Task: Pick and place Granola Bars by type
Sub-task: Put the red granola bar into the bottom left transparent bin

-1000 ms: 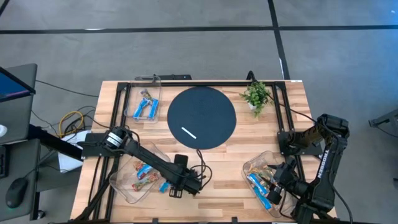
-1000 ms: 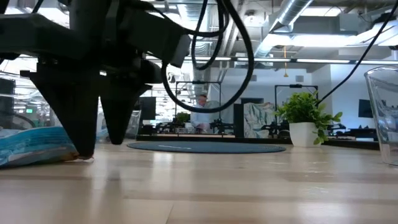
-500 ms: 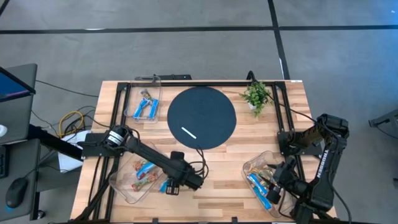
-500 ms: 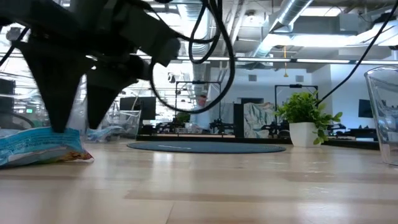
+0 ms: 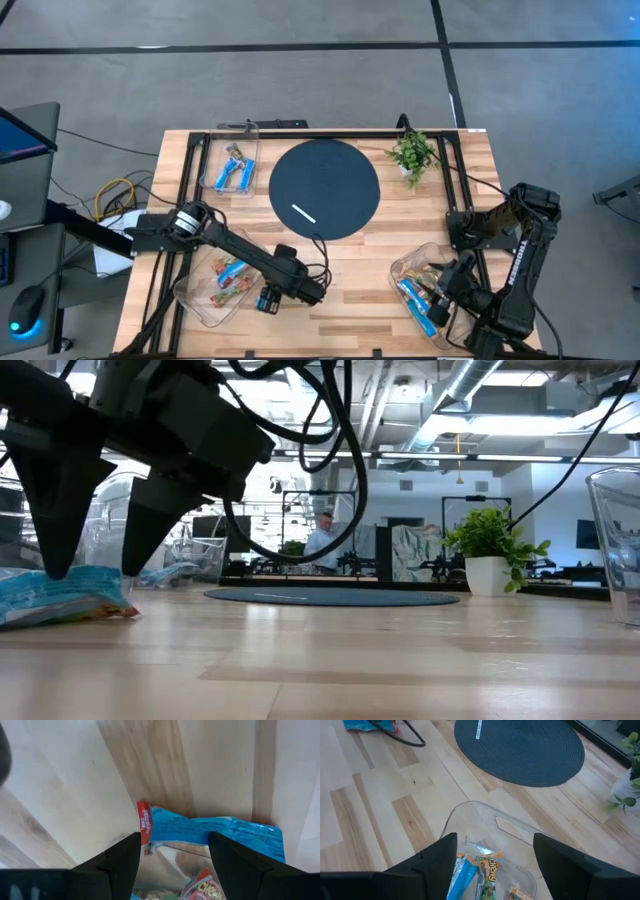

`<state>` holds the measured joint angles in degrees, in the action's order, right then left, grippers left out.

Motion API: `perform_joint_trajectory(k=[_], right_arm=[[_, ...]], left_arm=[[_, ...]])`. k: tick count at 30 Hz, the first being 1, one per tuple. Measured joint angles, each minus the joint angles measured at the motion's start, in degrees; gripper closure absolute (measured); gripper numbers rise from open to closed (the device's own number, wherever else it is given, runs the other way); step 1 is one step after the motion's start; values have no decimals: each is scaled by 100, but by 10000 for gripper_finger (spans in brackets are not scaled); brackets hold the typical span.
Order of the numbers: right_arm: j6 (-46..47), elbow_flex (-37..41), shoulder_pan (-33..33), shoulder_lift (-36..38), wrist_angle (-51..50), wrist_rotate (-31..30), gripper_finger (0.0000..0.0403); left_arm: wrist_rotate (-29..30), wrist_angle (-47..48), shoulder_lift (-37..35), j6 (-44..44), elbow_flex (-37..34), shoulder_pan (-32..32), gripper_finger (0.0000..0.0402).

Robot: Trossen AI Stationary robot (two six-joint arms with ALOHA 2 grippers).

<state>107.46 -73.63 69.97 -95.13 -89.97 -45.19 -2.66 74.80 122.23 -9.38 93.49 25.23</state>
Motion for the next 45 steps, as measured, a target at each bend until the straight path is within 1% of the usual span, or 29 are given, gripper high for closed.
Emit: perform_joint_trajectory(k=[5,12,17,20,22,27,30,32,34,37,40,45], right_arm=[[-1,0,0,0,0,-2,149],[-9,0,0,0,-2,-59,149],[-9,0,0,0,-2,-127,149],[-9,0,0,0,-2,-126,149],[-9,0,0,0,-2,-125,149],[-2,0,0,0,4,-125,149],[2,0,0,0,26,-125,149],[3,0,0,0,58,-124,149],[4,0,0,0,79,-122,149],[4,0,0,0,98,-122,149],[2,0,0,0,95,-122,149],[0,0,0,0,72,-122,149]], left_arm=[[2,-43,0,137,0,0,173],[6,-659,0,105,0,-4,173],[31,-1270,0,-306,3,-94,173],[39,-1340,-1,-479,119,-159,173],[150,-1310,-2,-537,238,-197,173],[236,-582,-9,-666,586,-216,173],[-51,-147,-9,-670,561,-200,173],[-435,18,-9,-993,509,-197,173],[-712,-11,-9,-1500,469,-197,173],[-739,-91,-9,-2029,468,-165,173],[-658,-341,-9,-2314,468,-141,173],[-682,-598,-9,-2707,468,-136,173]])
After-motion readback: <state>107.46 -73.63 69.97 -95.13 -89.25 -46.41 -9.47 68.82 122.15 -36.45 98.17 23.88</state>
